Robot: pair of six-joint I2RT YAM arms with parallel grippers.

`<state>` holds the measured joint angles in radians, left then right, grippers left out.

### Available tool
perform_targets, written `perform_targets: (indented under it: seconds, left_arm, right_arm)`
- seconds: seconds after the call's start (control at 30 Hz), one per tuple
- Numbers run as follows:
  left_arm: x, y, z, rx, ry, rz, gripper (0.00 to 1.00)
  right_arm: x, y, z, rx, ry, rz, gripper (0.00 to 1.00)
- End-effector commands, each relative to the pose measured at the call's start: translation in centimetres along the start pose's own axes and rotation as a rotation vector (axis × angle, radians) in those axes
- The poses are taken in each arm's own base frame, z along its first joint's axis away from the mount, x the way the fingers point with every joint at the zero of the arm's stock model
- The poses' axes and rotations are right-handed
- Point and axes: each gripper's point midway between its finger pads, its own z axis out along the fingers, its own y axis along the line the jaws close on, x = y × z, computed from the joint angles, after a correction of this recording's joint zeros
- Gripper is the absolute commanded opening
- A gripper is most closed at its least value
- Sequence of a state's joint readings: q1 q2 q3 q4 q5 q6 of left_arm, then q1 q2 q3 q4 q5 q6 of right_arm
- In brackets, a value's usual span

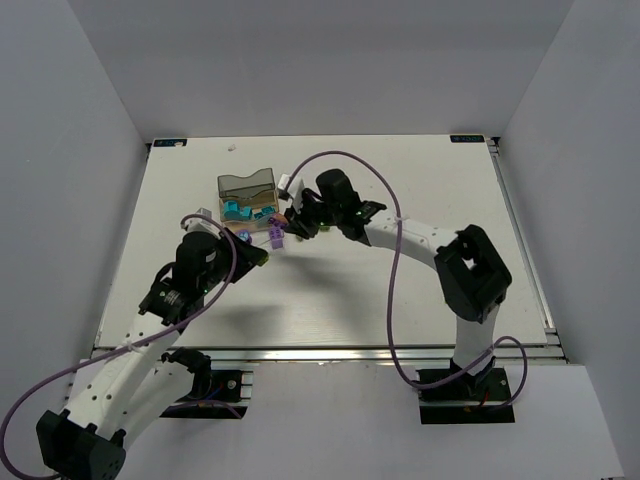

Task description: Sort the legos into containers by color

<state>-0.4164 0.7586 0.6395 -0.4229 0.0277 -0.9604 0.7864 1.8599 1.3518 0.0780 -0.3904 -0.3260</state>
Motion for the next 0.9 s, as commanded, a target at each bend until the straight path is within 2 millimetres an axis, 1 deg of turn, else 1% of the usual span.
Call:
perform_targets:
  seconds: [0.0,0.03,0.07,0.1,0.13,0.17,0.2,0.23,0.27,0.3,0.33,0.37,0.4,0.47,0.5,0.53,0.57,0.63,0.67,0.7,0.73,0.77,0.8,0.87]
  left_arm:
    - [-1.5,1.3,-1.4,-0.106,-0.055,0.045,0.00]
    - [-1.7,1.3,-1.5,-0.114,-0.063,0.045,0.00]
    - [-2.1,1.6,-1.9,-0.142,-0.078,0.045,0.00]
    - [-2.3,1.7,-2.0,-0.157,-0.086,0.044,0.00]
    - [-2.6,1.8,-2.2,-0.171,-0.095,0.044,0.00]
    - [-3.2,1.9,-2.7,-0.194,-0.114,0.044,0.00]
    - [-3.5,1.9,-2.9,-0.205,-0.124,0.043,0.00]
    - [-3.8,1.8,-3.1,-0.216,-0.134,0.043,0.00]
    - [-4.3,1.6,-3.5,-0.225,-0.144,0.043,0.00]
    - [-4.8,1.6,-3.7,-0.240,-0.165,0.043,0.00]
    - [-5.1,1.5,-3.8,-0.249,-0.168,0.047,0.00]
    - [-5.4,1.5,-3.9,-0.258,-0.174,0.053,0.00]
    - [-6.1,0.8,-4.2,-0.253,-0.194,0.054,0.00]
    - [-6.6,0.6,-4.0,-0.267,-0.193,0.071,0.00]
    - [-7.1,0.0,-4.2,-0.258,-0.202,0.076,0.00]
    - [-7.4,-0.3,-4.1,-0.261,-0.203,0.081,0.00]
    - [-7.7,-0.1,-3.7,-0.277,-0.196,0.093,0.00]
    - [-8.3,-0.7,-3.5,-0.265,-0.192,0.101,0.00]
    - [-8.9,-0.5,-3.4,-0.272,-0.200,0.105,0.00]
    - [-9.1,-0.3,-2.8,-0.282,-0.188,0.105,0.00]
    - [-9.1,-0.6,-2.6,-0.265,-0.170,0.103,0.00]
    - [-10.0,-0.3,-2.2,-0.266,-0.182,0.095,0.00]
    - [-10.1,-0.2,-1.6,-0.269,-0.173,0.088,0.00]
    - [-10.9,-0.7,-0.9,-0.239,-0.176,0.074,0.00]
  right_arm:
    - [-2.5,-1.8,1.7,0.024,-0.044,-0.141,0.00]
    - [-2.4,-1.8,2.1,0.017,-0.037,-0.164,0.00]
    - [-1.1,-1.8,3.1,0.005,-0.005,-0.178,0.00]
    - [-0.9,-2.0,3.5,0.000,0.004,-0.232,0.00]
    - [-1.3,-2.0,4.0,-0.003,0.001,-0.264,0.00]
    - [-0.3,-2.0,4.7,-0.013,0.025,-0.282,0.00]
    - [-0.1,-2.0,5.0,-0.018,0.031,-0.304,0.00]
    - [-0.6,-2.3,5.4,-0.016,0.027,-0.346,0.00]
    - [0.1,-2.4,5.9,-0.024,0.041,-0.355,0.00]
    - [0.2,-2.4,6.2,-0.027,0.047,-0.367,0.00]
    - [-0.3,-2.7,6.5,-0.023,0.038,-0.392,0.00]
    - [0.2,-2.8,6.8,-0.024,0.047,-0.395,0.00]
    - [0.1,-2.9,7.0,-0.023,0.045,-0.401,0.00]
    - [0.0,-3.3,7.6,-0.018,0.042,-0.413,0.03]
    - [0.2,-3.3,7.8,-0.021,0.051,-0.409,0.10]
    - [0.6,-3.2,7.9,-0.030,0.066,-0.401,0.15]
    - [0.4,-3.3,8.3,-0.026,0.066,-0.401,0.31]
    - [0.4,-3.5,8.4,-0.018,0.069,-0.403,0.45]
    - [0.5,-3.6,8.4,-0.012,0.071,-0.403,0.50]
    - [0.5,-3.7,8.3,-0.008,0.073,-0.403,0.63]
    - [0.6,-3.7,8.4,-0.003,0.076,-0.401,0.67]
    - [0.5,-3.7,8.3,-0.002,0.072,-0.399,0.69]
    - [0.6,-3.8,8.2,0.002,0.075,-0.391,0.71]
    - [-0.1,-4.1,7.7,0.017,0.067,-0.371,0.71]
